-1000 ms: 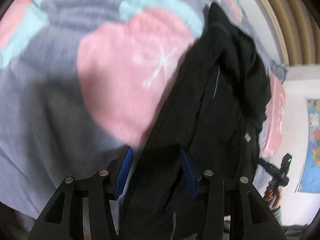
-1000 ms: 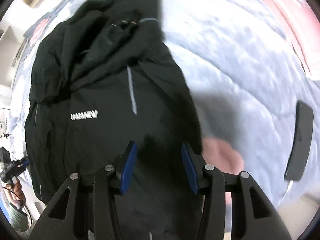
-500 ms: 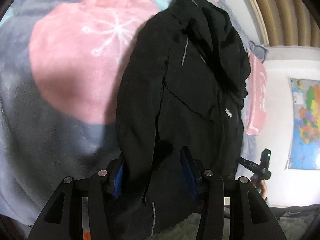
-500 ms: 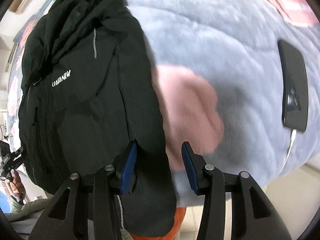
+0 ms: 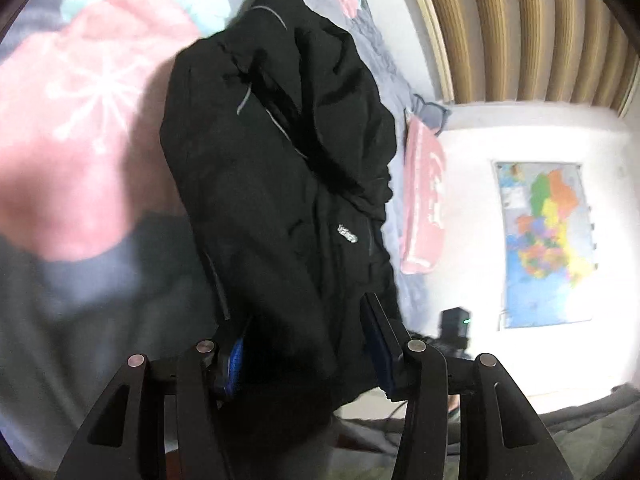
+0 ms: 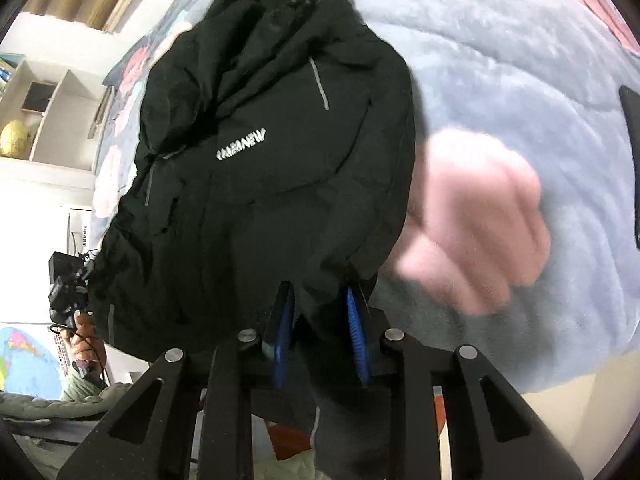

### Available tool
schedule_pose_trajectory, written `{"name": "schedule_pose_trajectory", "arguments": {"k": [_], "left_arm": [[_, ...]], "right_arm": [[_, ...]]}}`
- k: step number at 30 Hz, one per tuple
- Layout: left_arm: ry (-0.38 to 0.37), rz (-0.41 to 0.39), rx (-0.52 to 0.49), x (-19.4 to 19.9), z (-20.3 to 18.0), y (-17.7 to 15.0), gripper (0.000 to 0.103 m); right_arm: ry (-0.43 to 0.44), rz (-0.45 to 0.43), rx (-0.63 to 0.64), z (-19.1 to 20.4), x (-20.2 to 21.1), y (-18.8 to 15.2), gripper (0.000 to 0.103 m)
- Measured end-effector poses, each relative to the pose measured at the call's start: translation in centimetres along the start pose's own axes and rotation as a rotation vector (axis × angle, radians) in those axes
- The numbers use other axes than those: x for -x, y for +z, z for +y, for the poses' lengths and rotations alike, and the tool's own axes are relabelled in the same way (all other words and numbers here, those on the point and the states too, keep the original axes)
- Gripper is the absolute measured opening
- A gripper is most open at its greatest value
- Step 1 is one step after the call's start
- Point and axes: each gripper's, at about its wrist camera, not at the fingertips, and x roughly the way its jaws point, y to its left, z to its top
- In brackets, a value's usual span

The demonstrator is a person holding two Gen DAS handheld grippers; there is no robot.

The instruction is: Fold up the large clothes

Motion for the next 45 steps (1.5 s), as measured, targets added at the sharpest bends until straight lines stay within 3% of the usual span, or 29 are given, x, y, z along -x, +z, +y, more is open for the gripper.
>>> {"name": "schedule_pose_trajectory", "arguments": {"k": [6, 8, 12, 15, 16, 17, 18, 22, 29, 36, 41, 45], "left_arm": [[0.087, 0.063, 0.096, -1.1, 3.1, -2.5, 0.05], [0.108, 0.085, 0.108, -1.2, 3.3, -3.6, 0.05], [0.167, 0.148, 0.086, -2.0, 2.4, -4.7, 0.05], [0.179, 0.145, 0.069, -2.5, 1.4, -4.2, 0.05], [0.207, 0.136, 0.044, -2.9, 0.8, -3.9, 0.033], [0.242, 0.127, 0.014, -3.2, 0.2, -3.6, 0.019], [0.242, 0.125, 0.004, -3.1, 0.1, -3.3, 0.01], [0.151, 0.05, -0.062, -1.8, -3.2, -1.5, 0.01], [-0.005, -0.098, -0.111, 0.7, -8.7, 4.2, 0.01], [-0.043, -0.204, -0.167, 4.6, -11.8, 9.5, 0.011], [-0.049, -0.252, -0.181, 4.9, -13.3, 13.2, 0.012], [-0.063, -0.275, -0.127, 3.8, -13.2, 17.4, 0.012]], "right_arm": [[-0.022, 0.066, -0.091, -2.5, -1.7, -2.2, 0.037], [-0.023, 0.094, -0.108, -3.7, -1.6, -2.9, 0.045], [-0.044, 0.182, -0.084, -3.9, -2.4, -4.3, 0.049], [0.009, 0.206, -0.086, -3.3, -2.7, -4.6, 0.049], [0.007, 0.211, -0.08, -2.9, -2.9, -4.4, 0.046], [-0.007, 0.208, -0.06, -2.5, -3.0, -4.3, 0.023], [-0.015, 0.198, -0.034, -1.9, -3.0, -4.1, 0.019], [0.036, 0.106, 0.009, 0.8, -0.6, -2.3, 0.016], [0.185, -0.128, 0.024, 3.9, 7.4, 4.9, 0.016], [0.305, -0.308, -0.013, 5.1, 13.6, 9.8, 0.016], [0.291, -0.384, 0.033, 7.5, 15.9, 14.4, 0.016], [0.253, -0.403, 0.031, 8.6, 15.4, 19.5, 0.016]]}}
